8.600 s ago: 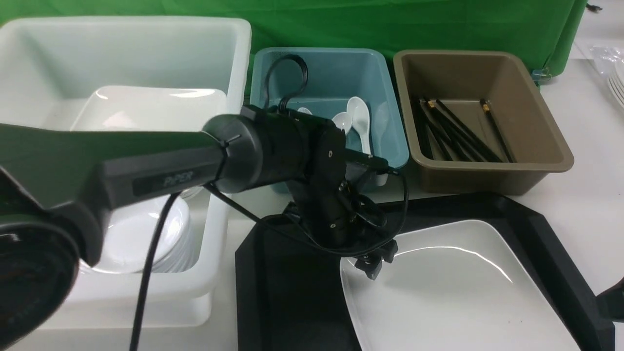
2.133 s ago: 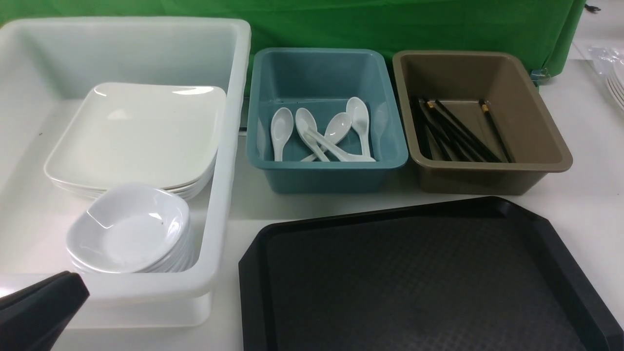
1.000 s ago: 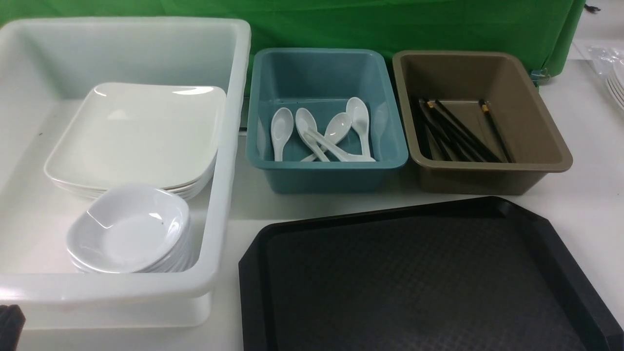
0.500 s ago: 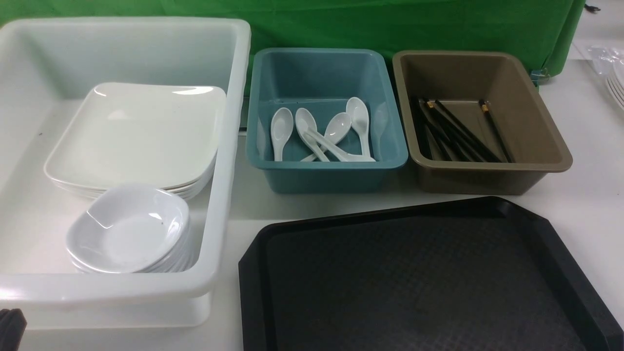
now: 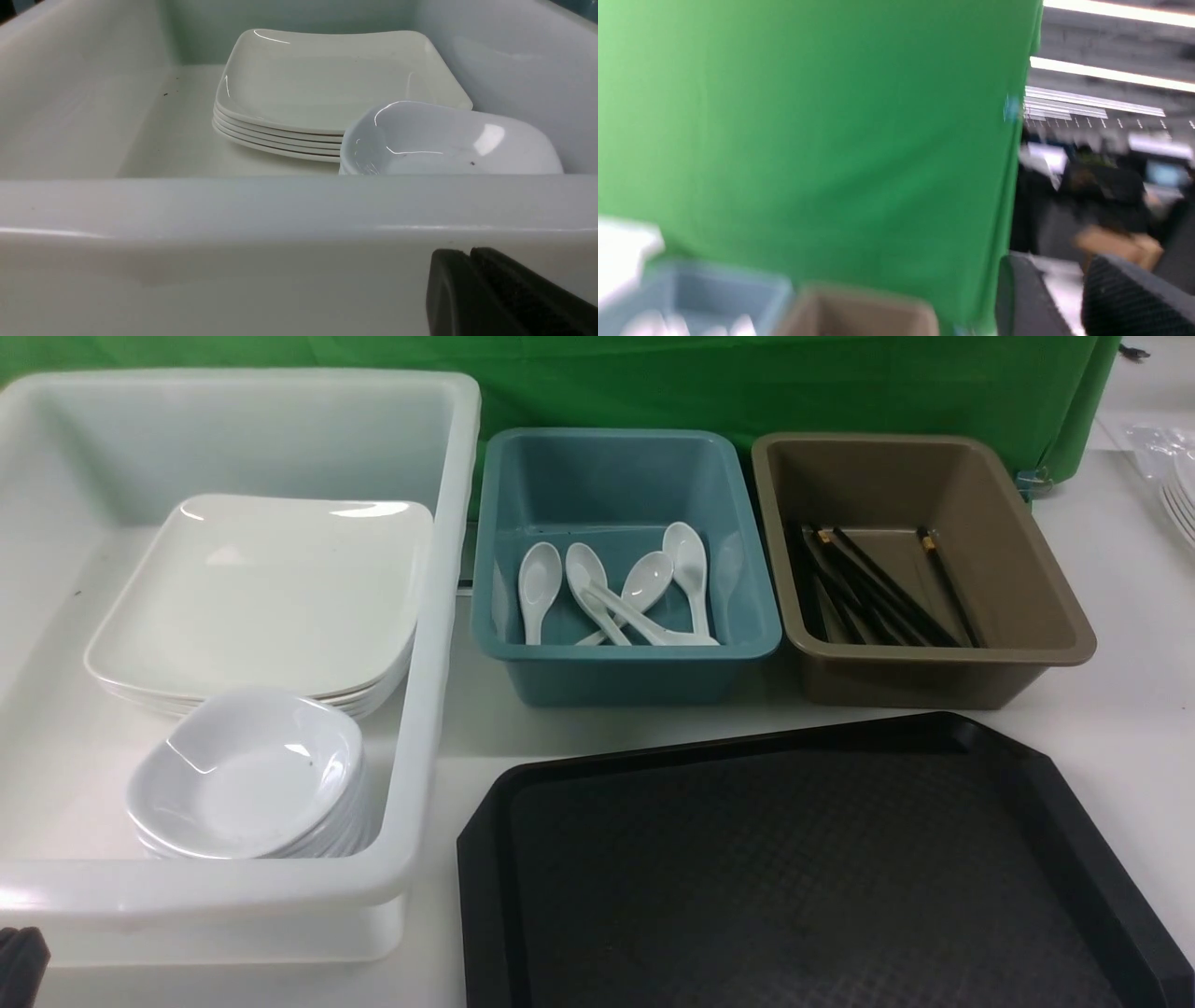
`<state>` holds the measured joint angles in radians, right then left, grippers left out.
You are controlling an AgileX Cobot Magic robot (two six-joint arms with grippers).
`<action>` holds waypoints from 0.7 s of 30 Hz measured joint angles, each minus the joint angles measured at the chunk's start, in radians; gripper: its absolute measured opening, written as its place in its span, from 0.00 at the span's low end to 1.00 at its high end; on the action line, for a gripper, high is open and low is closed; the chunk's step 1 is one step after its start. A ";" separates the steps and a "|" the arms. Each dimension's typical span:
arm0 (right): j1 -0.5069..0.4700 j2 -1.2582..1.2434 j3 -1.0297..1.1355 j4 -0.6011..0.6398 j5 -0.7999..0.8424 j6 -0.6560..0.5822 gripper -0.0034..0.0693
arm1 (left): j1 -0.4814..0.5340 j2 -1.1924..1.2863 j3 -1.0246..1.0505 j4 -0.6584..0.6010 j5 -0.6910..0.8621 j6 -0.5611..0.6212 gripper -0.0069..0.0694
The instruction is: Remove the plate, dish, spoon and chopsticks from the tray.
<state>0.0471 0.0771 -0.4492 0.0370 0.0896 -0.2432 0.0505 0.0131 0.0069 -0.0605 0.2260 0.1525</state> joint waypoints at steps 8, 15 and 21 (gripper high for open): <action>0.000 0.003 0.338 -0.190 0.017 0.187 0.37 | 0.000 0.000 0.000 0.000 0.001 0.000 0.11; 0.000 -0.007 0.457 -0.197 0.107 0.202 0.37 | 0.000 0.000 0.000 0.000 0.001 0.000 0.11; 0.000 -0.034 0.457 -0.199 0.117 0.231 0.38 | 0.000 0.000 0.000 0.000 0.001 0.000 0.11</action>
<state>0.0471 0.0430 0.0077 -0.1618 0.2066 -0.0119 0.0505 0.0131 0.0069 -0.0605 0.2266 0.1525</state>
